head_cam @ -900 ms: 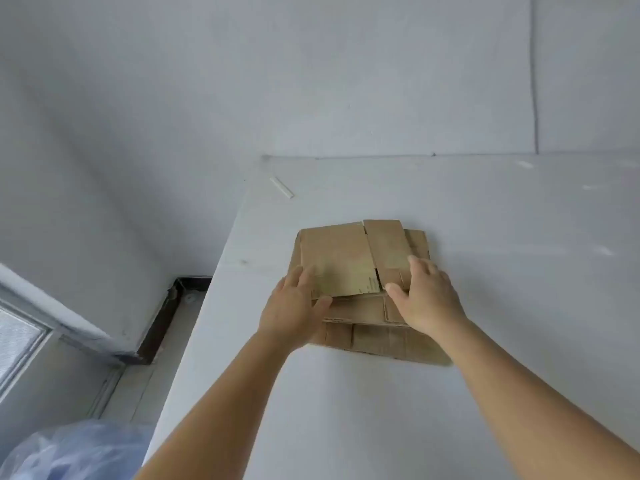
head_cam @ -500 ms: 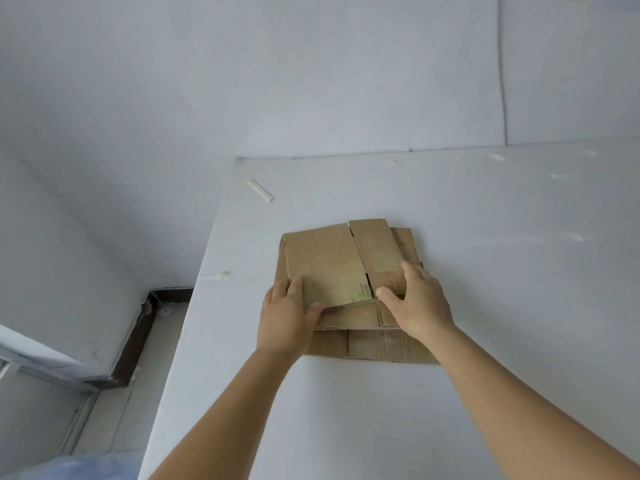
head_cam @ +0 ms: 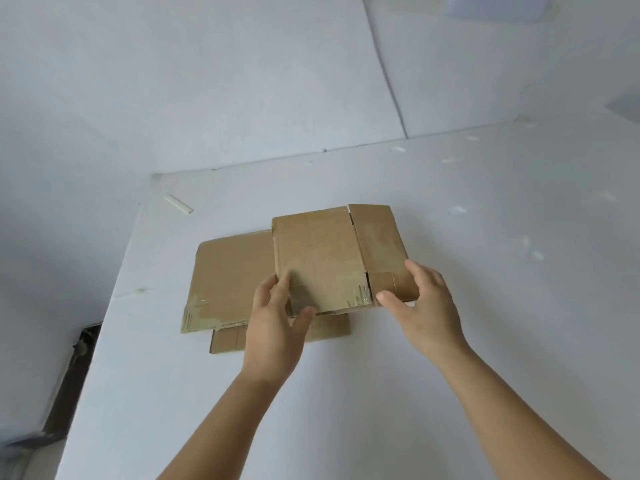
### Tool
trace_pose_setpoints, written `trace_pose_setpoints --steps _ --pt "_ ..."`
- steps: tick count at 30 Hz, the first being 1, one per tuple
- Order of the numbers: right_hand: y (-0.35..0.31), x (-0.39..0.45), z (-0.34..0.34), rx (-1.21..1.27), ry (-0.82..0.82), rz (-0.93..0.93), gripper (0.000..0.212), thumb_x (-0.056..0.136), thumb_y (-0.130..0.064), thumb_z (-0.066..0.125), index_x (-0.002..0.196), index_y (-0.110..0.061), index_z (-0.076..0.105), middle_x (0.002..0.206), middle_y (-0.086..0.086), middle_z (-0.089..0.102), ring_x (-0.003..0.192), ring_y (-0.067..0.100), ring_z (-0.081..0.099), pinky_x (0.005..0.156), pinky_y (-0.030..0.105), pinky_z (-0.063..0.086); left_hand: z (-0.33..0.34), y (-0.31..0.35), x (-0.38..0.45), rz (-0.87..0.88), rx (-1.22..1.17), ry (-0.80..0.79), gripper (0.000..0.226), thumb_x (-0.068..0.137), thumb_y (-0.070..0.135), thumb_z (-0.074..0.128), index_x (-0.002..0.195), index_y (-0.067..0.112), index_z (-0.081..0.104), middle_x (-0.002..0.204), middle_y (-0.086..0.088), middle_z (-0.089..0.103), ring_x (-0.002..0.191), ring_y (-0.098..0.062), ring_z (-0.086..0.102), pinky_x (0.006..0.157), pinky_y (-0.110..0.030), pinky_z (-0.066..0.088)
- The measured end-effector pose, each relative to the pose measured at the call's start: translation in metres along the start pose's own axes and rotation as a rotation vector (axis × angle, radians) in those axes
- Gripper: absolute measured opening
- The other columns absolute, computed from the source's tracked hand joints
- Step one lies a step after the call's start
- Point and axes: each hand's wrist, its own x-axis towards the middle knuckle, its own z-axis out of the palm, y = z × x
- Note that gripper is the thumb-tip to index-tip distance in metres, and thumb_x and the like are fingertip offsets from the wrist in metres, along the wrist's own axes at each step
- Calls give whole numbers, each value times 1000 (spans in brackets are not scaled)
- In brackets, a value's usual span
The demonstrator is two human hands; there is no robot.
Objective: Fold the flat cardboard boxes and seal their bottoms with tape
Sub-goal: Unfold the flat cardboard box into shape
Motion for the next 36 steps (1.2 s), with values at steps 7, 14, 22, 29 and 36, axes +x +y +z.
trace_pose_setpoints --steps 7,14,22,29,36 --pt "90 -13 -99 11 79 71 73 81 -38 69 143 -17 37 143 -1 37 127 17 42 95 24 36 84 88 -32 92 7 -57 63 89 21 66 145 20 38 145 2 37 98 4 37 79 3 28" --pt "183 -21 -205 -27 100 95 75 79 -41 69 143 -17 38 143 1 37 124 23 46 101 38 41 178 182 -76 95 -30 -105 61 87 18 67 143 17 42 140 -2 41 84 17 44 78 2 28" --pt "272 -27 -306 -47 168 150 76 81 -41 67 145 -17 34 145 0 35 131 19 36 103 36 38 273 272 -101 157 -57 -175 61 88 21 67 143 17 41 141 -2 40 82 20 43 80 0 32" --pt "336 -5 -365 -34 262 232 75 81 -41 67 145 -19 35 145 -4 35 132 16 35 102 33 36 348 333 -83 227 -93 -275 61 88 20 67 143 16 42 141 -1 40 85 18 43 73 8 30" --pt "385 56 -407 -41 299 276 72 81 -40 67 143 -21 37 143 -7 37 132 12 34 101 29 34 422 376 -38 227 -138 -323 60 88 21 67 142 18 42 140 2 40 89 15 47 73 4 32"
